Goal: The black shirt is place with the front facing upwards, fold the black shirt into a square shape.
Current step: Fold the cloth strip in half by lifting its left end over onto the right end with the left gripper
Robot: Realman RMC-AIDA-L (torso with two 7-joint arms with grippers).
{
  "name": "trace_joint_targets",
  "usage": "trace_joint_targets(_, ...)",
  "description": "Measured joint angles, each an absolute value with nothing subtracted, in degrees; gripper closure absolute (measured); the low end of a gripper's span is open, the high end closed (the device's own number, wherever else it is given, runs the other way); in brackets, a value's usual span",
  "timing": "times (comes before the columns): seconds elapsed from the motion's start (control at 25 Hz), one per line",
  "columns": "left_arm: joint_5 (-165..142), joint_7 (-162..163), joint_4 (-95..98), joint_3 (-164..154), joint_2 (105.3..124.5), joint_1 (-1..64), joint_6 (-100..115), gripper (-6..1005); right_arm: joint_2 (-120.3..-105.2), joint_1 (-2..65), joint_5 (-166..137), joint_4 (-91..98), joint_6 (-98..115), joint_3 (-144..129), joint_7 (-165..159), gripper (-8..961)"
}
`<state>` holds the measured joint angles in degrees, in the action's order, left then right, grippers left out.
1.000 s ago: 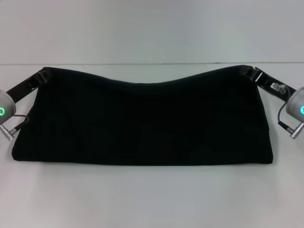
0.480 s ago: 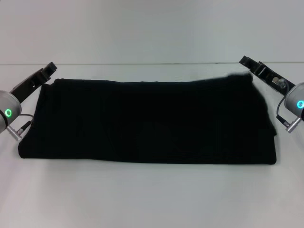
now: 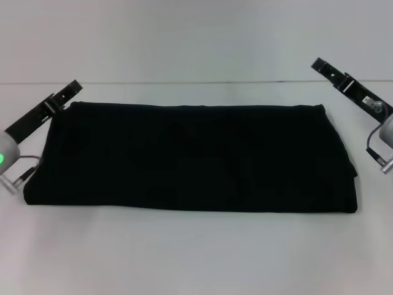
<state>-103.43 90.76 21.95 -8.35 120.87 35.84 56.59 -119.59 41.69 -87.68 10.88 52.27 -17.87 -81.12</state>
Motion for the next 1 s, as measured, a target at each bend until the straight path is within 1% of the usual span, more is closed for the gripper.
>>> trace_joint_targets(0.04, -103.57, 93.20, 22.66, -9.46, 120.52, 34.74, 59.66, 349, -119.47, 40.97, -88.42, 11.82, 55.15, -19.31, -80.62, 114)
trace_joint_targets(0.08, -103.68, 94.98, 23.61, -10.24, 120.35, 33.71, 62.53, 323, -119.41, 40.31, -89.21, 13.13, 57.63, -20.97, -80.29, 114)
trace_joint_targets(0.36, -110.39, 115.60, 34.84, -11.45, 119.80, 24.48, 81.71, 333, -119.44, 35.38, -96.85, 21.78, 72.41, -36.23, -72.01, 113)
trace_joint_targets(0.56, -116.13, 126.92, 40.84, -10.86, 119.56, 19.64, 87.89, 327, -119.73, 34.09, -101.32, 22.41, 74.41, -43.52, -65.54, 112)
trace_joint_targets(0.76, -121.99, 134.70, 42.42, -10.17, 119.54, 17.66, 88.40, 325, -120.11, 33.57, -103.17, 21.86, 73.86, -46.29, -62.54, 112)
trace_joint_targets(1.0, -126.91, 137.50, 42.00, -8.98, 119.44, 18.22, 85.00, 325, -120.17, 33.30, -103.00, 21.17, 72.88, -46.55, -61.40, 113)
